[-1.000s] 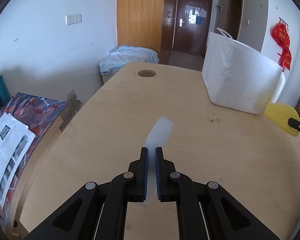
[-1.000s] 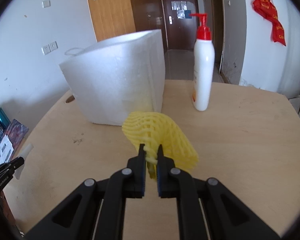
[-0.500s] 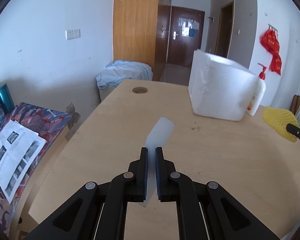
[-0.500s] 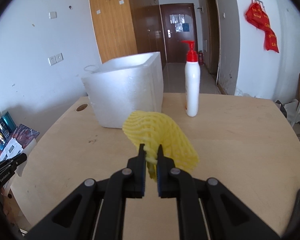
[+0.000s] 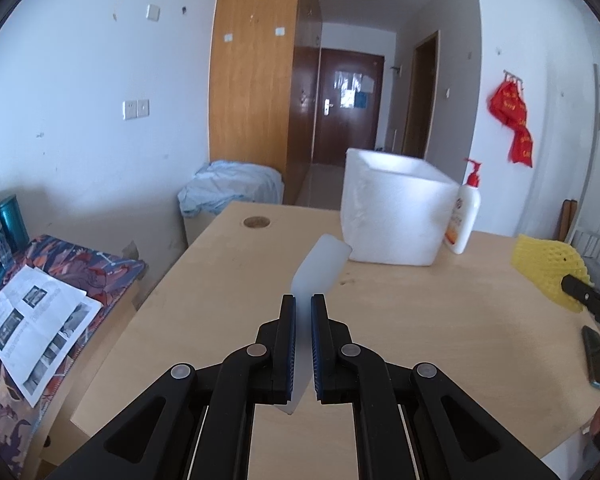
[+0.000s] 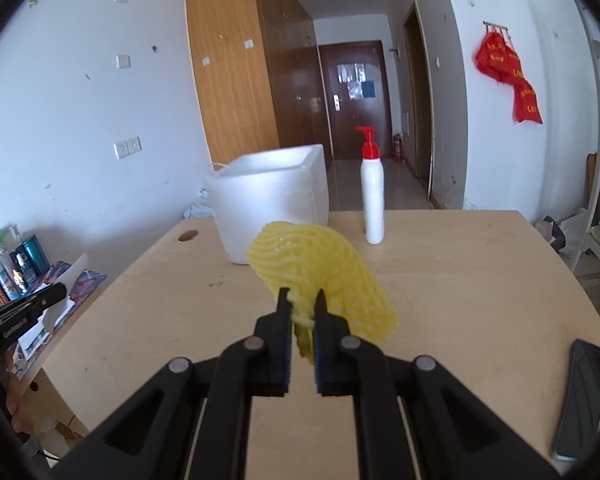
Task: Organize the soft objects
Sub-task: 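Lift the white stick with the left gripper while the right lifts the yellow net, then carry the white stick and yellow net over the white foam box with both grippers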
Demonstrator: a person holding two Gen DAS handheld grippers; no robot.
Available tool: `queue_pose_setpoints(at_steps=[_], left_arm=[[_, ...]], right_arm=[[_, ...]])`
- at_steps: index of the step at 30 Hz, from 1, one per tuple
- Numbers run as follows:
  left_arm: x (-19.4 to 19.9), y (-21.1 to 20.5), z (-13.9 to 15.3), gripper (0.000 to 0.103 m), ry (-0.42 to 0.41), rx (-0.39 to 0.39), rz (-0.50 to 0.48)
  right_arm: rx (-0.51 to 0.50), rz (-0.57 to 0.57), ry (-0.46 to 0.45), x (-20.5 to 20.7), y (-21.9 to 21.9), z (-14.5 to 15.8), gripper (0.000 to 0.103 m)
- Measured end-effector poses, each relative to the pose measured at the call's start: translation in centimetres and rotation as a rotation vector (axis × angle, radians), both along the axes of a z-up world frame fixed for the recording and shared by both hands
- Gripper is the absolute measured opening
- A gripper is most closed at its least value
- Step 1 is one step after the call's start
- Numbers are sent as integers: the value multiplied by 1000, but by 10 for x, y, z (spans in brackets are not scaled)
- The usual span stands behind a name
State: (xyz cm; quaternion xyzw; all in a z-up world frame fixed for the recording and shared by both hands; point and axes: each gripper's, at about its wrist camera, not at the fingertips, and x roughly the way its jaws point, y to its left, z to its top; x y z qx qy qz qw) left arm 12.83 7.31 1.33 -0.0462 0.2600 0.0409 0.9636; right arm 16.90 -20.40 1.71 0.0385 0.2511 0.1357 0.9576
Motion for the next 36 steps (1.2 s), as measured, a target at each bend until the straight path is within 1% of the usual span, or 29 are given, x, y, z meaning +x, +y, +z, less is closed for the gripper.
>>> queue_pose_setpoints(at_steps=[4,7,14,17,21,25,30,36], left_arm=[[-15,-8,10,8,-44,0,-19],[-25,-20,14,8,-77,21,-38],[-42,-44,21,8,-110,27,-102],[-50,-53,26,8,-135,25,-123],[-60,-63,30,8,-169,35,-132],[-66,-73,29,8,-175,31,-154],[-70,-87,28,8,-180,40,-175],[-71,-88,30,8,-192,33,-175]], right_arm=[[13,-4,-38,-21,0,4,11],[30,5,-55,-33,4,6,11],[34,9,-103,-60,15,9,11],[21,13,-126,-70,22,11,11],[29,27,-150,-82,29,14,11],[34,17,-184,-92,29,18,11],[31,23,-197,-98,31,20,11],[41,13,-215,-101,27,22,11]])
